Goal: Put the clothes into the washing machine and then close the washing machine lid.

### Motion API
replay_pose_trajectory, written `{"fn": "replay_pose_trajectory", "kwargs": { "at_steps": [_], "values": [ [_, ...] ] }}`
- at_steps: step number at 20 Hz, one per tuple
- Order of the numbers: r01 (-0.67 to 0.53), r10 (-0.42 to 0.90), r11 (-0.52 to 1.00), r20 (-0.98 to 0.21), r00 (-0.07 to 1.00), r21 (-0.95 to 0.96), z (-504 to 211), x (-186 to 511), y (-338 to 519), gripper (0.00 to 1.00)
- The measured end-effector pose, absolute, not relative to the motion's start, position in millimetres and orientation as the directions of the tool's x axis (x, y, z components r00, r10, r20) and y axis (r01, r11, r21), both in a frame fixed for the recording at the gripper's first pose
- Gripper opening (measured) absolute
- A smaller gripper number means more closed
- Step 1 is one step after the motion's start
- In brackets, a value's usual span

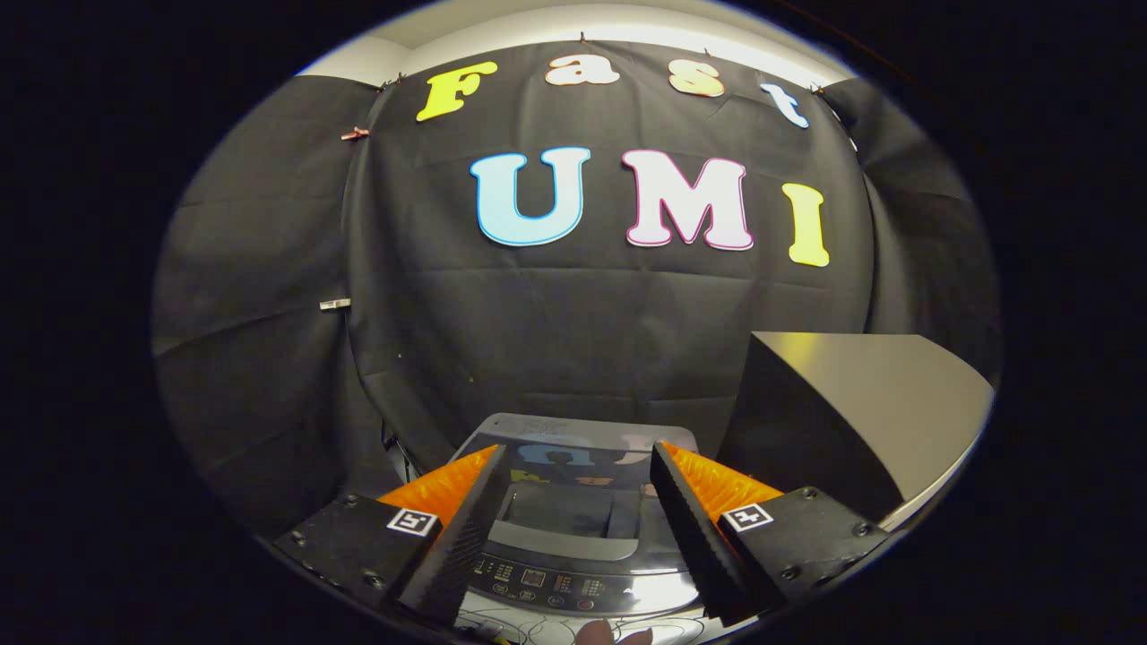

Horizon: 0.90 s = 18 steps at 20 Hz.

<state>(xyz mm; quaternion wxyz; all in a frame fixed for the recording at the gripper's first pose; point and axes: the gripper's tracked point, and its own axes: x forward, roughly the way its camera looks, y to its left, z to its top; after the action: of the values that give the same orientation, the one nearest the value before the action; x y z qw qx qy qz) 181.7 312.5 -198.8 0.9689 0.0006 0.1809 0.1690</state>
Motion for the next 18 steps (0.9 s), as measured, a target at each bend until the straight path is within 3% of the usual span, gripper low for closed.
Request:
{"fn": "replay_pose_trajectory", "kwargs": {
  "at_steps": [18],
  "values": [
    [-0.288,0.293,0.956,-0.131,0.947,0.053,-108,65,229,0.99]
  ]
}}
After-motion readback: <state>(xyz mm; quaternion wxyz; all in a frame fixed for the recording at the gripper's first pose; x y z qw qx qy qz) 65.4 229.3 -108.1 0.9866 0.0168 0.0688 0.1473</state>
